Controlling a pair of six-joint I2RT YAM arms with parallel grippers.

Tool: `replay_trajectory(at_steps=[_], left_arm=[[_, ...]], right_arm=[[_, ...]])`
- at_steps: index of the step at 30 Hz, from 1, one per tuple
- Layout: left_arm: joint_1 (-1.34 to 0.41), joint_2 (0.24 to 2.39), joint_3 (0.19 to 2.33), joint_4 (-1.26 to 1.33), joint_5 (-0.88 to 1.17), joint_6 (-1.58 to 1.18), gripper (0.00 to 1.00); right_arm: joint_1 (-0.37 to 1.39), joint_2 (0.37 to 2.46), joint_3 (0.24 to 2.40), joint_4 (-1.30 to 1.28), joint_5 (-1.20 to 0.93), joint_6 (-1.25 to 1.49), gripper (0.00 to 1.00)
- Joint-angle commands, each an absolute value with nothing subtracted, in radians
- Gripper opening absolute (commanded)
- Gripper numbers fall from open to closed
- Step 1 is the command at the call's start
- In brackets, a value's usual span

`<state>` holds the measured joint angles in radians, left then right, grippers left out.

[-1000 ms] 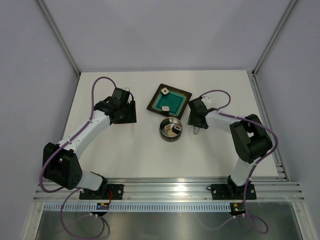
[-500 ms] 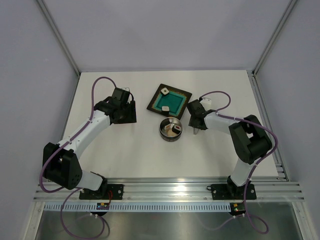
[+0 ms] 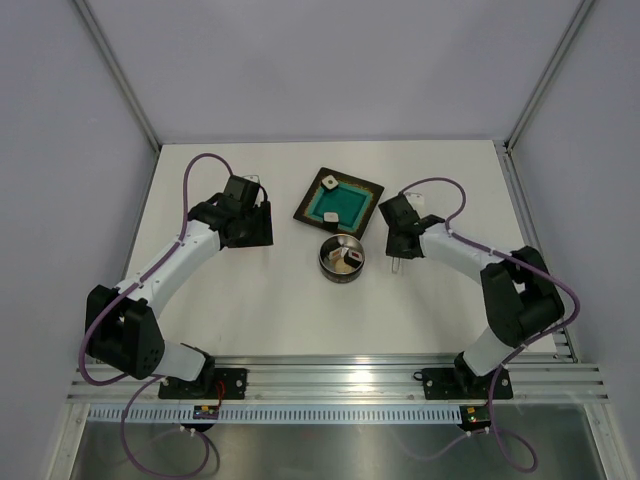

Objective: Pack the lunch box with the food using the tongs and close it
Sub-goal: Pick up the clamp at the center of the board, then pick up the fake food from the plate.

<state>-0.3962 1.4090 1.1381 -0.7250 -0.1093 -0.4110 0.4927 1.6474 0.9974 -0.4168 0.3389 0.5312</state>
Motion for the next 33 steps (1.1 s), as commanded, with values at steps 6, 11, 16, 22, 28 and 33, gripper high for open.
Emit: replay_trajectory(at_steps=[6, 11, 16, 22, 28, 33], left_arm=[[-0.391, 1.364, 1.149, -0.709, -0.114, -0.4, 0.61], [-0.391, 1.347, 1.134, -0.706, -0.115, -0.403, 0.61], [-0.391, 1.345, 1.134, -0.706, -0.11, -0.403, 0.61], [-0.391, 1.344, 1.141, -0.71, -0.11, -0.405, 0.61], [-0.391, 1.339, 1.141, -0.716, -0.123, -0.403, 0.61], [-0.391, 1.348, 1.146, -0.713, -0.121, -0.407, 0.61]], right_arm=[[0.437, 1.575, 1.316, -0.76, 0.002, 0.246, 0.19], [0.434, 1.632, 1.506, -0.92, -0.175, 0.149, 0.27], [0.436, 1.701, 1.667, -1.015, -0.186, 0.127, 0.3], [0.436, 1.874, 1.848, -1.103, -0.17, 0.135, 0.31], [0.439, 1.983, 1.966, -1.124, -0.127, 0.133, 0.37], [0.451, 2.069, 2.064, -1.129, -0.083, 0.127, 0.42]])
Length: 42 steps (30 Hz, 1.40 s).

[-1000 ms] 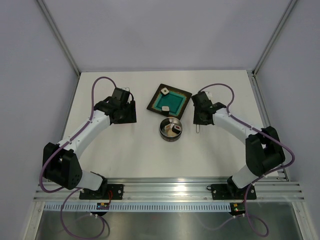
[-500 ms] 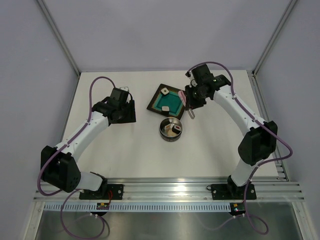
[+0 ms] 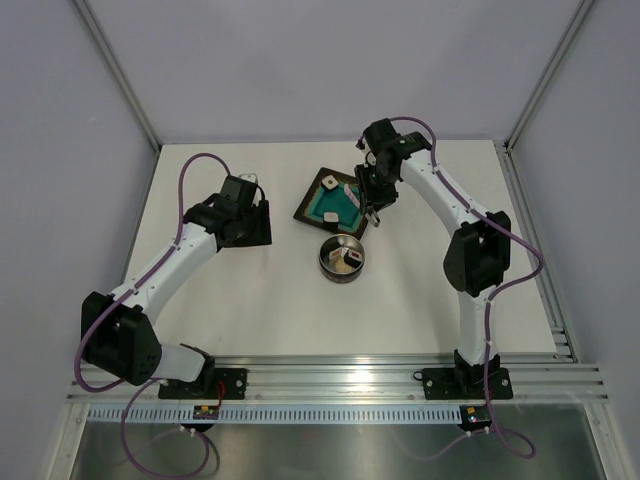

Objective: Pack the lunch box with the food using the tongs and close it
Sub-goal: Pick up the fake food from the plate.

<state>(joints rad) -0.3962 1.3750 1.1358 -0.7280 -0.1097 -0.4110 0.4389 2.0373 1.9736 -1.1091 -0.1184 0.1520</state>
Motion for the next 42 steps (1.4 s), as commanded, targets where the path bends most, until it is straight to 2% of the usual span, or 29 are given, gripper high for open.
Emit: replay_trajectory(at_steps=[1, 7, 14, 42], left_arm=[[-0.391, 1.348, 1.146, -0.715, -0.121, -0.407, 0.6], [-0.391, 1.356, 1.147, -0.716, -0.13, -0.407, 0.61], [-0.391, 1.365, 1.15, -0.716, -0.135, -0.405, 0.61], [-0.383, 1.373, 1.152, -0.729, -0.164, -0.4, 0.61]], right_arm=[[0.456, 2.097, 2.078, -1.129, -0.074, 0.129, 0.42], [0.463, 2.189, 2.177, -1.132, -0.029, 0.137, 0.47], [0.497, 2.258, 2.229, -1.124, -0.005, 0.106, 0.49], [0.537, 2.407, 2.333, -1.042, 0.037, 0.094, 0.48]])
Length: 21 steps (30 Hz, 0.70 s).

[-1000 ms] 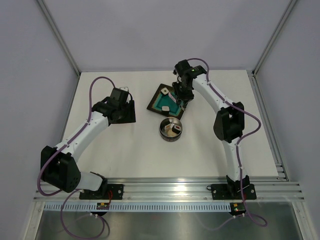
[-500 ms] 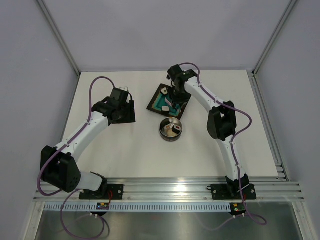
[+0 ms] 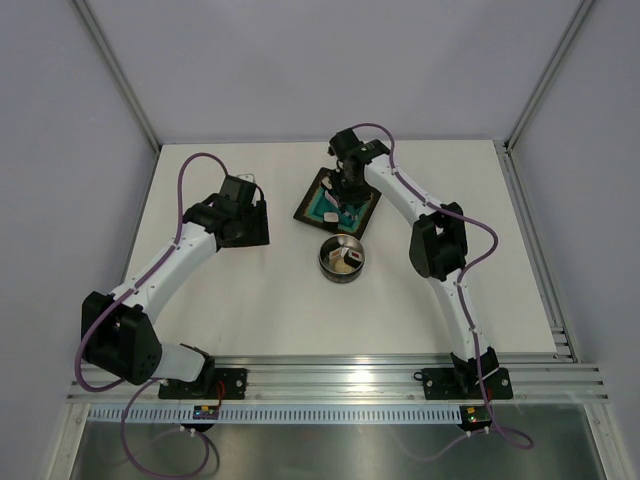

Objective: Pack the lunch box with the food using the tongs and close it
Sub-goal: Pick up the fake food from the plate.

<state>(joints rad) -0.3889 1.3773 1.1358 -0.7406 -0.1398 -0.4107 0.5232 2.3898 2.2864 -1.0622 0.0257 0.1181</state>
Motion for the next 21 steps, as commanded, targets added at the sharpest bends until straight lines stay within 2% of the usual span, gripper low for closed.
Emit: replay_trajectory(at_steps=[1, 21], left_arm=[[-0.382, 1.373, 1.152, -0.727, -0.164, -0.4, 0.61], [-0.38, 1.381, 1.175, -0.744, -0.152, -0.399, 0.6]], right_arm=[[0.537, 2.411, 2.336, -1.042, 0.037, 0.094, 0.48], [0.537, 2.494, 2.422, -1.022, 0.069, 0.103, 0.49]])
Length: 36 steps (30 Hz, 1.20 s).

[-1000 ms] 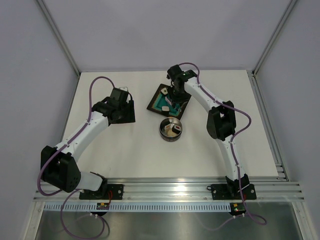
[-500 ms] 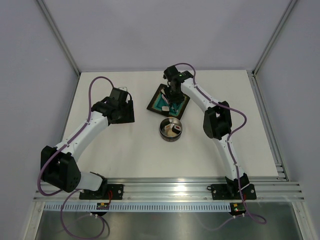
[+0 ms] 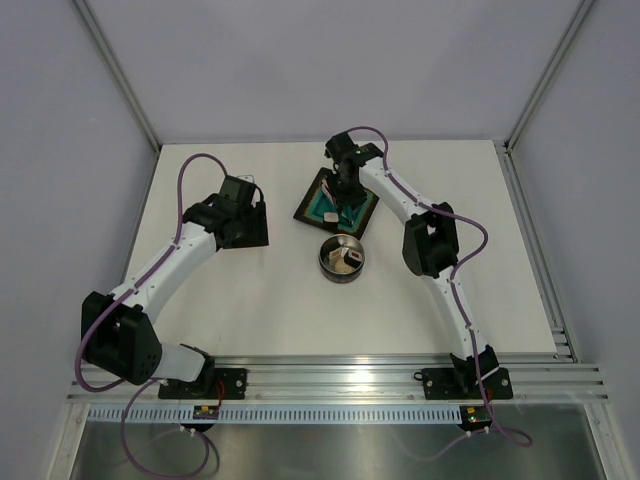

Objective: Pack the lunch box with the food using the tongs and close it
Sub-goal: Pick up the fake food from the plate.

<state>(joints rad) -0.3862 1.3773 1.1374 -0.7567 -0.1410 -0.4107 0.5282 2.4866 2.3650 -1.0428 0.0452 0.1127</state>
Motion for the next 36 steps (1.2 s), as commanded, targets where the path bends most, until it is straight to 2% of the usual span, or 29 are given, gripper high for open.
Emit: replay_trajectory(at_steps=[1, 12, 15, 24, 26, 30, 36], left_arm=[[-0.38, 1.381, 1.178, -0.745, -0.153, -0.399, 0.6], [-0.379, 1.371, 1.178, -0.753, -0.173, -0.396, 0.6], [-0.379, 1.367, 1.177, -0.755, -0.178, -0.396, 0.6], [-0.38, 1.362, 1.169, -0.753, -0.176, -0.399, 0.6], [-0.379, 1.361, 1.167, -0.752, -0.175, -0.4, 0.6], [-0.38, 1.358, 1.163, -0.749, -0.172, -0.4, 0.6], [-0.38, 1.351, 1.154, -0.741, -0.166, -0.4, 0.6]], right_arm=[[0.537, 2.497, 2.427, -1.02, 0.069, 0.1, 0.5], [0.537, 2.533, 2.471, -1.012, 0.08, 0.087, 0.51], [0.537, 2.537, 2.474, -1.009, 0.074, 0.089, 0.49], [0.537, 2.474, 2.416, -0.986, 0.075, 0.092, 0.28], [0.537, 2.445, 2.388, -0.979, 0.075, 0.094, 0.26], [0.537, 2.39, 2.344, -0.973, 0.072, 0.104, 0.14], [0.537, 2.267, 2.26, -0.956, 0.077, 0.11, 0.08]])
